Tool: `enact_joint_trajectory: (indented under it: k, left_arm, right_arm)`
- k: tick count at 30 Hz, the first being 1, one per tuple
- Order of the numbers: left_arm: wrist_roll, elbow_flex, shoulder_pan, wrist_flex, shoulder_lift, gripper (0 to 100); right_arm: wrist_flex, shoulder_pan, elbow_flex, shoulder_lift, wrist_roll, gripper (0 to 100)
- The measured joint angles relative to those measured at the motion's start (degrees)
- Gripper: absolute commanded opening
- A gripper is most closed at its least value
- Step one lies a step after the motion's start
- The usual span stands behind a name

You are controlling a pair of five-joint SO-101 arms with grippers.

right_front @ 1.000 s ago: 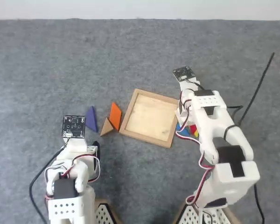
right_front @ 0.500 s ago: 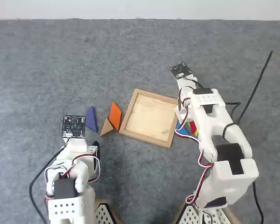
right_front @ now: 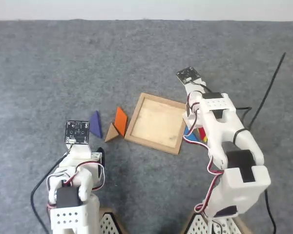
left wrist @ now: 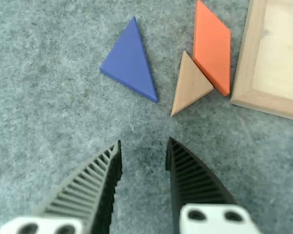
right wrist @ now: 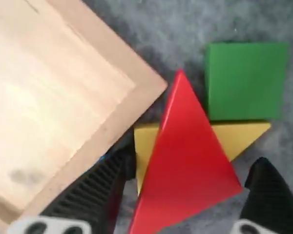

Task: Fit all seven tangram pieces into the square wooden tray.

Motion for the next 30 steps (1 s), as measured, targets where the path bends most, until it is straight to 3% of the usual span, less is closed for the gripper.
enact_joint_trajectory:
  k: [8,22,30]
  left_arm:
    - [0.0,0.0,0.0,0.0,0.0,15]
    - [0.0,0.0,0.0,0.0,0.0,15]
    - [0.0,0.0,0.0,0.0,0.0,15]
  right_arm:
    - [3.69,0.09,0.0,0.0,-1.32,15.9]
    - [4.31,0.18,-0.09,-0.44,-1.41,14.8]
    - [10.55,0.0,0.0,-12.48,-1.41,14.8]
